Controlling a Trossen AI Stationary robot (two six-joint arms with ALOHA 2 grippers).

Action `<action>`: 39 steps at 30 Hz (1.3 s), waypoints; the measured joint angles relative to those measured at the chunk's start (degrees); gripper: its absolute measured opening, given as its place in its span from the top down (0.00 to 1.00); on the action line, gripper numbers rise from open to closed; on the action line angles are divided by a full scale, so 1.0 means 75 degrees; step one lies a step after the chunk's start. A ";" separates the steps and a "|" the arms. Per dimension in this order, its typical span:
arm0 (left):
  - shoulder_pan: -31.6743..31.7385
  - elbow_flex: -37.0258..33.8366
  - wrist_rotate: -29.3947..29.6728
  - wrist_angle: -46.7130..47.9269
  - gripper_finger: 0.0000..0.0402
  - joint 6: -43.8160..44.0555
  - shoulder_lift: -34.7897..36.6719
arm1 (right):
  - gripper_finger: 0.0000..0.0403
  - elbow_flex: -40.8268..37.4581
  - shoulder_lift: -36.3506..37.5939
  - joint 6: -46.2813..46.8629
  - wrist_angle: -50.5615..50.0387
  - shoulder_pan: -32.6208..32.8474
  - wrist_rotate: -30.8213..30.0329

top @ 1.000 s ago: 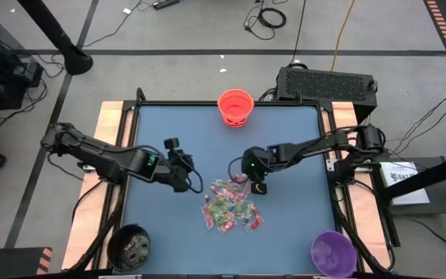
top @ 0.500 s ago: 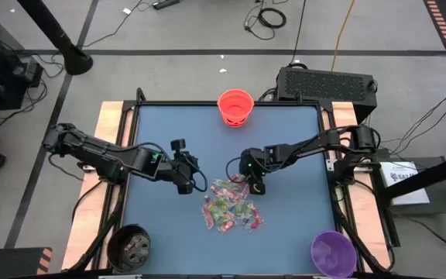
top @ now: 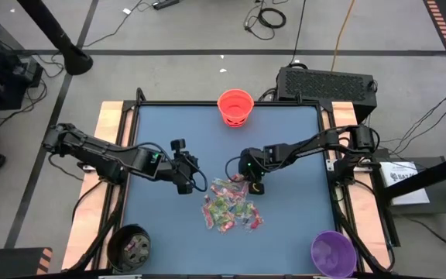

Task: Sort candy by brand, put in halloween buckets
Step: Put the small orange gummy into the purple bucket

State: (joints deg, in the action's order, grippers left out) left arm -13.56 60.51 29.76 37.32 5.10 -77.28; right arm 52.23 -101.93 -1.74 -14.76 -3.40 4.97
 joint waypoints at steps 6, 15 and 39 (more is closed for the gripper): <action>0.0000 0.0000 0.0000 0.0003 0.63 0.0000 0.0000 | 0.99 -0.0029 0.0326 0.0017 -0.0234 0.0003 0.0209; 0.0000 0.0000 0.0000 0.0006 0.63 0.0007 0.0000 | 1.00 0.0946 0.1526 0.0125 -0.1939 0.0003 0.0159; 0.0000 0.0003 0.0008 -0.0259 0.63 0.0067 0.0000 | 1.00 0.1303 0.6105 -0.0249 -0.2527 0.0866 -0.3826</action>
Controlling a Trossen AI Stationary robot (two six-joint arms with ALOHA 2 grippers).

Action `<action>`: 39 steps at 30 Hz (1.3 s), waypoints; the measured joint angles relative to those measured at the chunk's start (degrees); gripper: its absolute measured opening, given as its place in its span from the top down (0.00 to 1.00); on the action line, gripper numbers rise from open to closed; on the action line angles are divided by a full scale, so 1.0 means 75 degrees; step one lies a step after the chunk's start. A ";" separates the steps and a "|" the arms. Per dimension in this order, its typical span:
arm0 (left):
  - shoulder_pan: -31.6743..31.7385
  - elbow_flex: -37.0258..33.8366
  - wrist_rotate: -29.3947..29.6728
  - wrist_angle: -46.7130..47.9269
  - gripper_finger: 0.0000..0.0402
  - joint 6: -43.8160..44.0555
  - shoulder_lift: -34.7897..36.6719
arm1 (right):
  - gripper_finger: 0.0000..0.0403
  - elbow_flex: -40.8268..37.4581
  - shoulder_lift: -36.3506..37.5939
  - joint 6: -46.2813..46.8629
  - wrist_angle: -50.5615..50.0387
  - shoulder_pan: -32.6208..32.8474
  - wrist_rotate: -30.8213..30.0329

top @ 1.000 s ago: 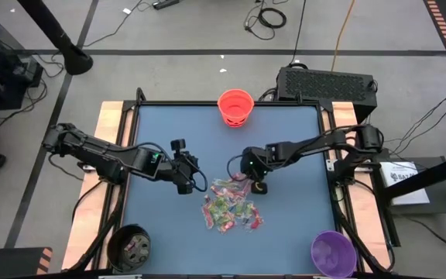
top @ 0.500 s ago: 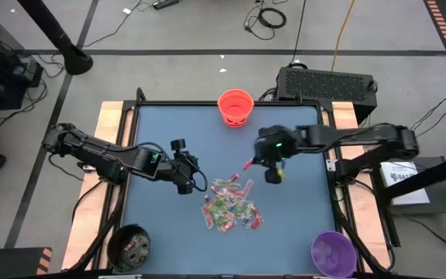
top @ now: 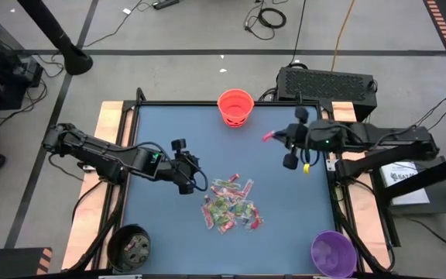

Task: Sort candy by brand, put in halloween buckets
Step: Put the small orange gummy into the purple bucket

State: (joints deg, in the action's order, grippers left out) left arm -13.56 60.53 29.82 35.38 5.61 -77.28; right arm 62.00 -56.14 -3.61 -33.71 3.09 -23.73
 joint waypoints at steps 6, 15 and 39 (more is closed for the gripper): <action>0.0000 0.0000 0.0027 -0.0405 0.63 -0.0061 0.0000 | 1.00 0.0000 0.0081 -0.0551 -0.1085 0.0675 -0.1375; 0.0015 0.0000 0.0038 -0.0714 0.63 -0.0210 0.0000 | 1.00 0.0000 -0.0285 -0.0374 -0.1153 0.1407 -0.2054; 0.0015 0.0000 0.0052 -0.1065 0.63 -0.0442 0.0000 | 1.00 0.0000 -0.0872 0.2384 0.1457 0.1705 -0.0244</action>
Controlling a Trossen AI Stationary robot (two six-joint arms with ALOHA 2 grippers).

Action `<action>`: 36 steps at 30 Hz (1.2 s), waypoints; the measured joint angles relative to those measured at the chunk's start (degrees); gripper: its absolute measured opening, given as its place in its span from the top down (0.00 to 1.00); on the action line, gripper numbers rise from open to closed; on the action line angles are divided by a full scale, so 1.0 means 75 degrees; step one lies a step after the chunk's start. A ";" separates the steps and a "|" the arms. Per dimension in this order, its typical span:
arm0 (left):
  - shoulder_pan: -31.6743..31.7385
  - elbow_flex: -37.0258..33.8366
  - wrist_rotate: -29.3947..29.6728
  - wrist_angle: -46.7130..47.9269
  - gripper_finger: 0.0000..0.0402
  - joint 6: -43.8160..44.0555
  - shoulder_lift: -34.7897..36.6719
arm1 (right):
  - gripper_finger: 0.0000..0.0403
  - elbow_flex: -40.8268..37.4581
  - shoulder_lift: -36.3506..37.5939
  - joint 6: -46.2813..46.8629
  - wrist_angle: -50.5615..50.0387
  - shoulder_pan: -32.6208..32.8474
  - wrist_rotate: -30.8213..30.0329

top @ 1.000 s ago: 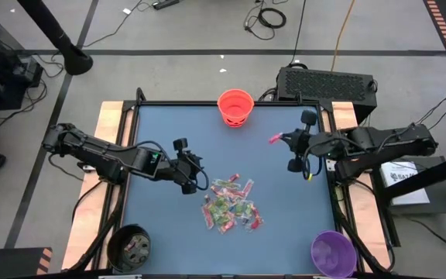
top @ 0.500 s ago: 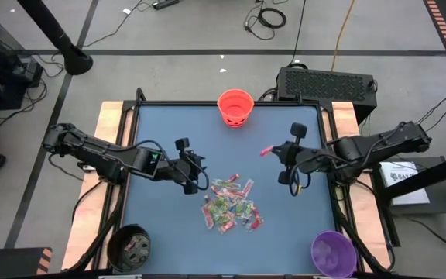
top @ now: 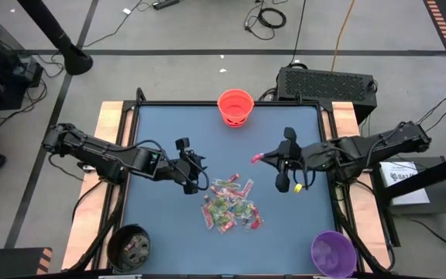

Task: Sort candy by brand, put in halloween buckets
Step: Put the small orange gummy into the purple bucket

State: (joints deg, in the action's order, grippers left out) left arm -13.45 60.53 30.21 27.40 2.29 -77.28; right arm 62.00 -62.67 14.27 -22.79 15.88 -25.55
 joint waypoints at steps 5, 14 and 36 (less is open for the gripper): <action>-0.0001 0.0000 -0.0002 0.0006 0.63 0.0016 0.0000 | 1.00 0.0003 -0.0006 -0.0111 0.0053 -0.0003 0.0007; -0.0002 0.0000 -0.0001 0.0006 0.63 0.0010 0.0000 | 1.00 0.0003 -0.0003 -0.0214 -0.0626 -0.0006 -0.1191; -0.0001 0.0000 0.0001 0.0006 0.63 -0.0025 0.0000 | 1.00 0.0003 -0.0006 -0.0985 -0.0711 -0.0012 -0.2593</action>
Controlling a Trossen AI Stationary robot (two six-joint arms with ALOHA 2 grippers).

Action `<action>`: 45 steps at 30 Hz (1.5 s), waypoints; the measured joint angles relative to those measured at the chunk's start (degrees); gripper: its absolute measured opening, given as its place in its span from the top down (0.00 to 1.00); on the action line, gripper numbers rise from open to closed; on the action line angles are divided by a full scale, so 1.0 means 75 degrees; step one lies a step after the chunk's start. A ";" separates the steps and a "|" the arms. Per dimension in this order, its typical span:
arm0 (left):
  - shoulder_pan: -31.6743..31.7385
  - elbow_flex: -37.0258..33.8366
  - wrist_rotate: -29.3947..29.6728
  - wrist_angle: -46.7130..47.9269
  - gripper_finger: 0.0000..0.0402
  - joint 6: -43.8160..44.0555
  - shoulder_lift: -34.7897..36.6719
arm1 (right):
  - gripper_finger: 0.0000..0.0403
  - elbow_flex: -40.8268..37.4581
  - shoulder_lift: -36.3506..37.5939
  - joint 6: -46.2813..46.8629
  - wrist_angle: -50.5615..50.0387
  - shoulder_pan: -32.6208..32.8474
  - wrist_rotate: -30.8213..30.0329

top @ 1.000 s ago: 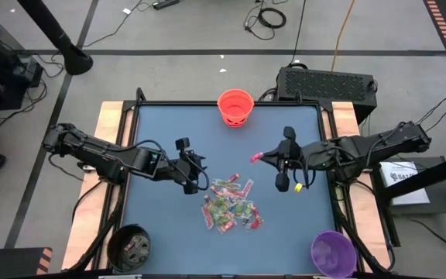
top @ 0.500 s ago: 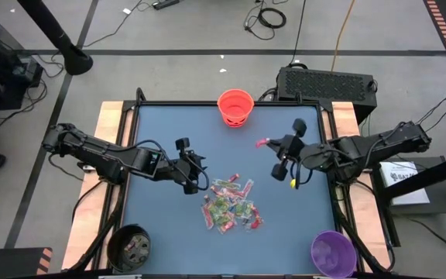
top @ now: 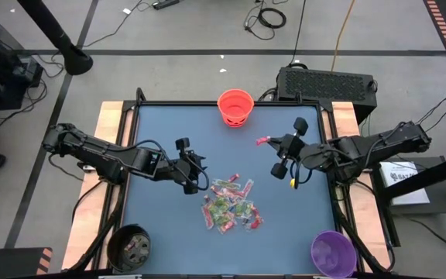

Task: Sort candy by brand, put in halloween buckets
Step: Put the small orange gummy into the purple bucket

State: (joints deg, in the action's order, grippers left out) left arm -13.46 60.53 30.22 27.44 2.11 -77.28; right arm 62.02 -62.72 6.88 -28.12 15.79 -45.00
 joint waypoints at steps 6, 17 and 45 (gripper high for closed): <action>-0.0002 0.0000 0.0000 -0.0034 0.63 -0.0003 0.0000 | 1.00 0.0000 -0.0062 -0.0803 0.0006 -0.0002 0.0026; -0.0001 0.0003 0.0002 -0.0276 0.63 -0.0187 0.0000 | 1.00 -0.0003 -0.0822 -0.1072 0.0287 -0.0662 0.0011; 0.0001 0.0003 0.0000 -0.0274 0.63 -0.0206 0.0000 | 1.00 -0.0003 -0.0294 0.0177 -0.0578 -0.0845 0.0044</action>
State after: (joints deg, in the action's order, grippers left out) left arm -13.45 60.55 30.22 25.39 0.56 -77.28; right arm 62.00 -64.92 8.22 -32.45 9.45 -44.67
